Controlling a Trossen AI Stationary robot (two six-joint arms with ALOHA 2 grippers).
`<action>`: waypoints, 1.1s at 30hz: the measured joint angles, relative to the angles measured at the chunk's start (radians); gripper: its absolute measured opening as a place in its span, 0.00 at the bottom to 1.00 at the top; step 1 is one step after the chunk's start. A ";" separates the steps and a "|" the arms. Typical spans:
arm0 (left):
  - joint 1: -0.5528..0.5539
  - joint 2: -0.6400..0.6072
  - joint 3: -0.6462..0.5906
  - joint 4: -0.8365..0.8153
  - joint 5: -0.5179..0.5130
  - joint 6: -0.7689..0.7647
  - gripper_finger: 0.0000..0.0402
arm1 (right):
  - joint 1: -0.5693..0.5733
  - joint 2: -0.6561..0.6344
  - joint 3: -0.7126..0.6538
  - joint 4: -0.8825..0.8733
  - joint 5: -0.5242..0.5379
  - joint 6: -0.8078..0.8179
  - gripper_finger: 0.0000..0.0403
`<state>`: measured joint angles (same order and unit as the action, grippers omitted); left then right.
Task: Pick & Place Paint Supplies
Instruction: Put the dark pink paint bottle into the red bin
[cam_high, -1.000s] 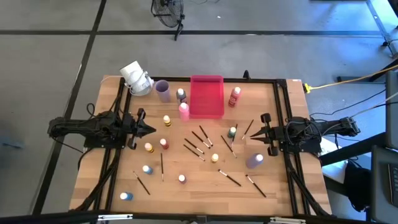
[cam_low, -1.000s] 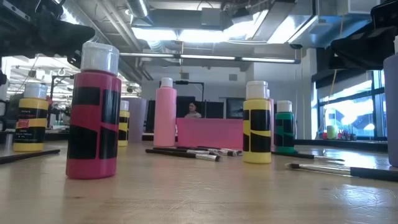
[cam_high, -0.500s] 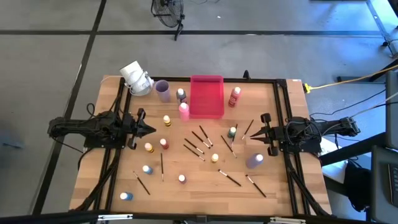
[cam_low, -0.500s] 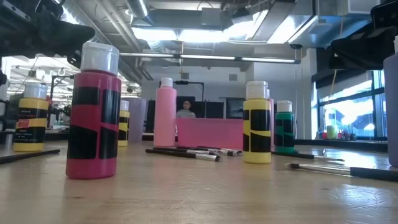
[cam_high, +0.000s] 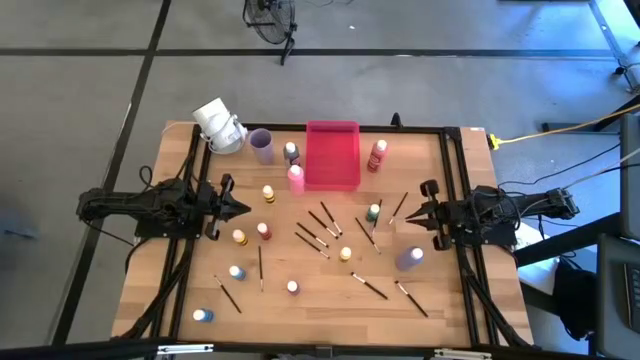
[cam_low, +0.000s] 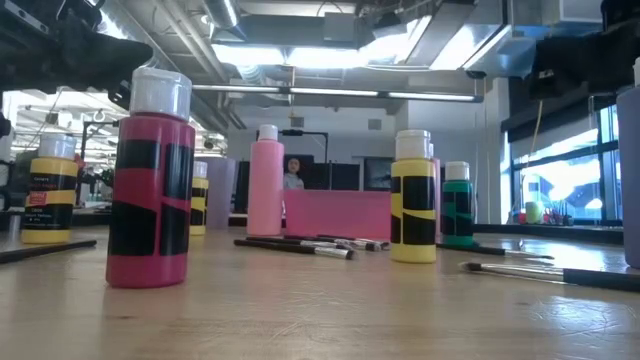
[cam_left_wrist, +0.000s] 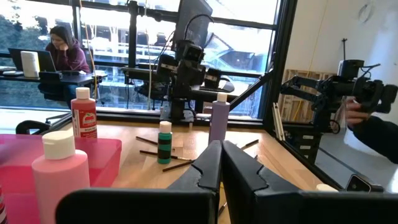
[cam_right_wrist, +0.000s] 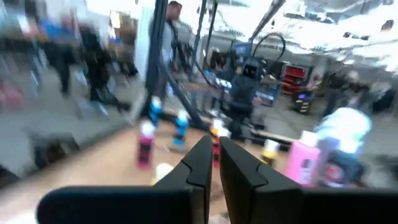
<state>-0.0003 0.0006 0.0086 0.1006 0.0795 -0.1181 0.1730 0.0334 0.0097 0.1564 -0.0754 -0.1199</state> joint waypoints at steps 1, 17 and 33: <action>0.000 0.000 0.000 0.000 0.000 0.000 0.02 | 0.000 0.000 0.000 0.013 0.000 0.062 0.08; 0.000 0.000 0.000 0.000 0.000 0.000 0.02 | -0.004 0.102 0.163 -0.116 0.409 0.187 0.17; 0.000 0.000 0.000 0.000 0.000 0.000 0.02 | -0.076 0.606 0.610 -0.299 0.725 0.383 0.66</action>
<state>-0.0004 0.0007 0.0084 0.1008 0.0795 -0.1181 0.0968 0.6390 0.6193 -0.1425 0.6492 0.2632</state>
